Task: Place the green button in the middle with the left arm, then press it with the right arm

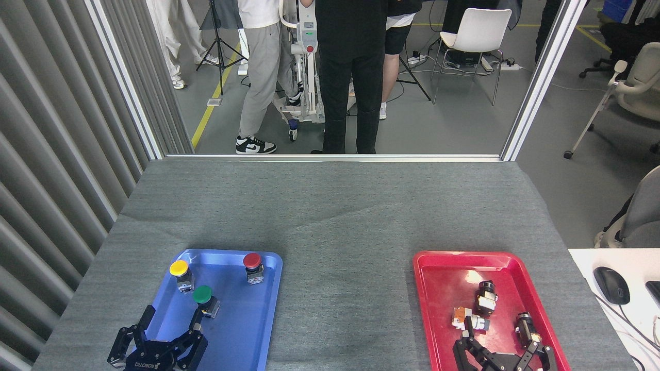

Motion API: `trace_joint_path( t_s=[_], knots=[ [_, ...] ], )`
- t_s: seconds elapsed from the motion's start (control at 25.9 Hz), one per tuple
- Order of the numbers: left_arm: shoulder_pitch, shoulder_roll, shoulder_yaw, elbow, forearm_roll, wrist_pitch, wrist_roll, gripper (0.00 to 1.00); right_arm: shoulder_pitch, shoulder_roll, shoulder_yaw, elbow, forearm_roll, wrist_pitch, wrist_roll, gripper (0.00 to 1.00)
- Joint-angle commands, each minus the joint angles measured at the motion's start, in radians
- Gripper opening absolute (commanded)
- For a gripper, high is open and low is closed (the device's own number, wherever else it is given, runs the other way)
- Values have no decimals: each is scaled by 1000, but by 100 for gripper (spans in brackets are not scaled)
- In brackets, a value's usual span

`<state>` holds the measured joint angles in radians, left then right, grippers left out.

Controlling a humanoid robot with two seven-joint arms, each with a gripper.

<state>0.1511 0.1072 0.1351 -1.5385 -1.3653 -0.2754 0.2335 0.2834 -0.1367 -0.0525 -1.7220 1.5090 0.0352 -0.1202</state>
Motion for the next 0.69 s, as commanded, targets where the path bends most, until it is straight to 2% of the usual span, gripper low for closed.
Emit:
trace_joint_path(
  t_s=[0.0, 0.31, 0.66],
  knots=[
    [-1, -1, 0, 1, 5, 5, 0, 99, -24, -1, 2, 10, -3, -3, 1, 100],
    [-4, 5, -2, 5, 0, 7, -2, 99, -21, -9, 2, 18, -3, -3, -2, 100],
    [-7, 0, -2, 14, 5, 16, -2, 99, -16, 9, 3, 18, -1, 6, -1, 100]
  ],
)
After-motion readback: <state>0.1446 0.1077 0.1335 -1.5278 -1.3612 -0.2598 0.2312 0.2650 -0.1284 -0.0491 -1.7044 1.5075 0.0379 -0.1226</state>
